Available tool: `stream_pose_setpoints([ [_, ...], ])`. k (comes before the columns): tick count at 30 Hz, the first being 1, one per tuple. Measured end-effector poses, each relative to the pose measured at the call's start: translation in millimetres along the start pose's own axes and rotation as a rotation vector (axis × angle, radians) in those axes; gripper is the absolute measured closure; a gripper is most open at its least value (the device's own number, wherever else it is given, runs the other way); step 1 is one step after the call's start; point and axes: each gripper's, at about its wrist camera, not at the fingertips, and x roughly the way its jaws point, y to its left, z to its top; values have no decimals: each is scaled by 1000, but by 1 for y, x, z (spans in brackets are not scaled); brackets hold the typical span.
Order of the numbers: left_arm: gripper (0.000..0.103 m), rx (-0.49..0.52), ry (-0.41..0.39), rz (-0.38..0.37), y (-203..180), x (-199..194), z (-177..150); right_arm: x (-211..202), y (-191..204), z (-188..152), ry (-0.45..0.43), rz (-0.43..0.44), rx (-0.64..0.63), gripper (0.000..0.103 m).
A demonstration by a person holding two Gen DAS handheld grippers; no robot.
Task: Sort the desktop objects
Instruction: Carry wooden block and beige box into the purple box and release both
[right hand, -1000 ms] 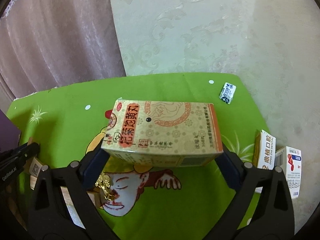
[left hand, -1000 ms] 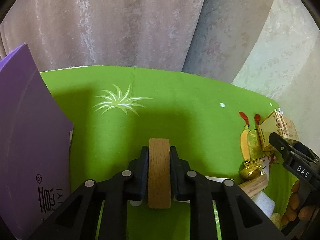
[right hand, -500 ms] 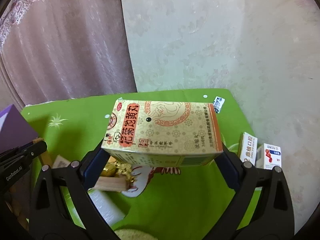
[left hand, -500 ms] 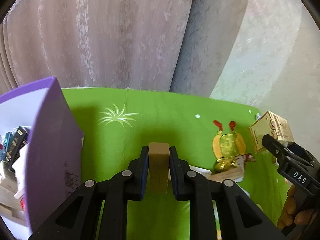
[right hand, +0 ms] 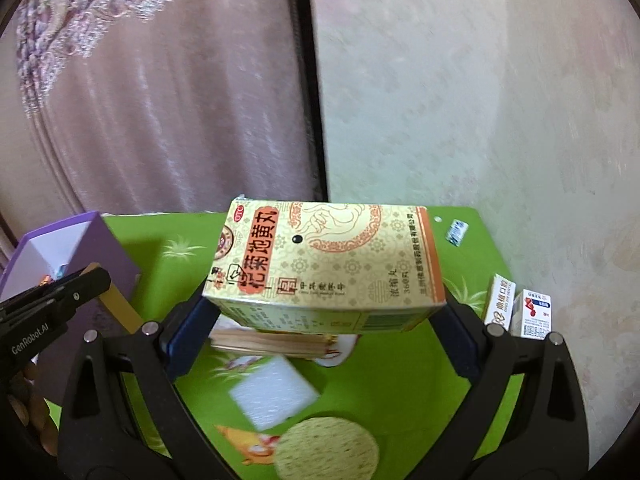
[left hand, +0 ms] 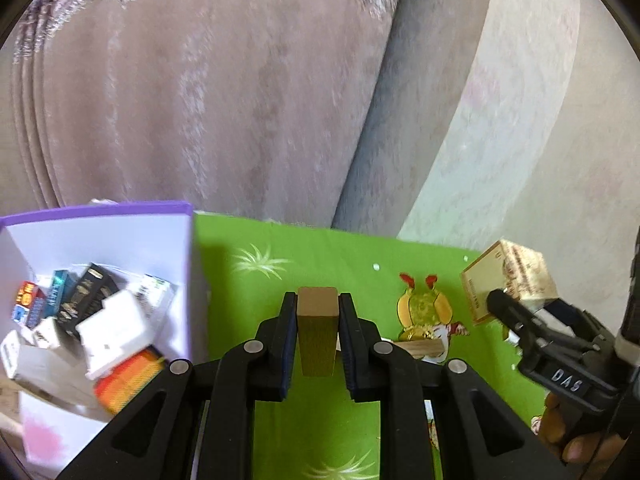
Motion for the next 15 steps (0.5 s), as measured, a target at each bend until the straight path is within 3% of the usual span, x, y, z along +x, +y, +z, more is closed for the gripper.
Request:
stream_pose_setpoints([
  [9,83,-99,-123,51,59,-56,6,-23,65,1,-25,89,-88,5],
  [15,83,-182,-159,101,110,-76,0,-30,115,1,-34,159,-167,5],
])
